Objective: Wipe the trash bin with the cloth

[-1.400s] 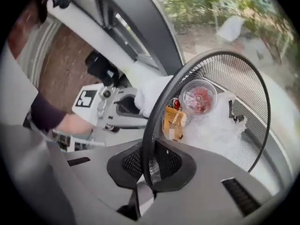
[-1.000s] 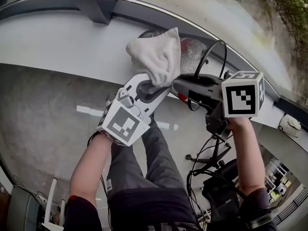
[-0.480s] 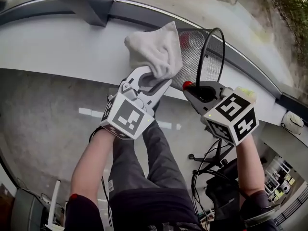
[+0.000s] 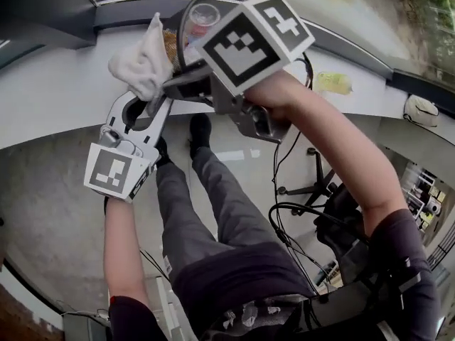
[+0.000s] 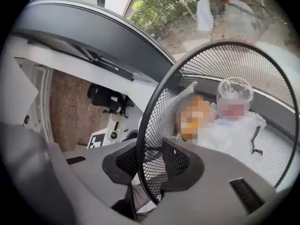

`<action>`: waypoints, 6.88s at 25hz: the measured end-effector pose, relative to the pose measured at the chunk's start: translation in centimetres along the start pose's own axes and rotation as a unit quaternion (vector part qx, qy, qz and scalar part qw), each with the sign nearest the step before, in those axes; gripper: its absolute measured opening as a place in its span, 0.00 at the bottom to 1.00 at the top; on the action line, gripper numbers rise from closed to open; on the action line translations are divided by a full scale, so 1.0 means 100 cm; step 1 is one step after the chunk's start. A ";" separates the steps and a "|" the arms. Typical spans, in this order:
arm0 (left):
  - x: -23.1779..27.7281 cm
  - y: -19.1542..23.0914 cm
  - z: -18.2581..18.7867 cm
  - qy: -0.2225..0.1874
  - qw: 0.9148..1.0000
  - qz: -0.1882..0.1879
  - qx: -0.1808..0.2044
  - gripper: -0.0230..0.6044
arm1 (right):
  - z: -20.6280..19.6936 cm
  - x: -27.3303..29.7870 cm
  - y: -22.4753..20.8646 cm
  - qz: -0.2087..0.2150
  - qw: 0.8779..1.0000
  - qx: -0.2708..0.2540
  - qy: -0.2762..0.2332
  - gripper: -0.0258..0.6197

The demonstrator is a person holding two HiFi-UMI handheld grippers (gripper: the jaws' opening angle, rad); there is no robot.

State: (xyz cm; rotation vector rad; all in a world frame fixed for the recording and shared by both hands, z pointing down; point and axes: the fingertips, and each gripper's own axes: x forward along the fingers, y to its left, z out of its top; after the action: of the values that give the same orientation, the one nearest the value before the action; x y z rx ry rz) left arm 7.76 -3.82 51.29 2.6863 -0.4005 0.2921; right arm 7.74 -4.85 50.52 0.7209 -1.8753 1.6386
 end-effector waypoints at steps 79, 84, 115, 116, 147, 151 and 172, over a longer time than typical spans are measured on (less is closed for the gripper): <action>-0.002 -0.026 -0.020 -0.002 0.999 -0.004 0.045 0.11 | -0.058 -0.031 -0.017 -0.207 0.887 -0.394 0.125 0.22; -0.003 -0.019 -0.017 -0.001 1.000 0.005 0.028 0.11 | -0.086 -0.036 -0.066 -0.266 0.806 -0.485 0.210 0.23; -0.063 0.041 -0.125 0.112 0.987 0.085 -0.078 0.11 | 0.005 0.058 0.018 -0.130 0.963 -0.229 0.064 0.16; -0.070 0.054 -0.123 0.109 0.985 0.102 -0.082 0.11 | 0.000 0.062 0.020 -0.125 0.962 -0.234 0.071 0.16; -0.195 0.224 -0.031 0.221 0.924 0.306 -0.062 0.56 | -0.017 -0.137 0.101 0.034 0.934 -0.013 -0.357 0.04; -0.189 0.197 0.017 0.191 0.941 0.278 -0.001 0.56 | -0.033 -0.172 0.116 0.059 0.914 -0.001 -0.401 0.04; -0.166 -0.118 0.288 -0.010 0.978 0.005 0.208 0.03 | -0.063 -0.278 0.173 0.141 0.864 -0.088 -0.475 0.04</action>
State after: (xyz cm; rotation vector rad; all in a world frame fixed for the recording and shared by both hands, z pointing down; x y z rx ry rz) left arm 0.12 -1.74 16.93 3.0983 -0.3947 0.3874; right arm 15.64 4.61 19.58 1.3949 -2.8797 1.3163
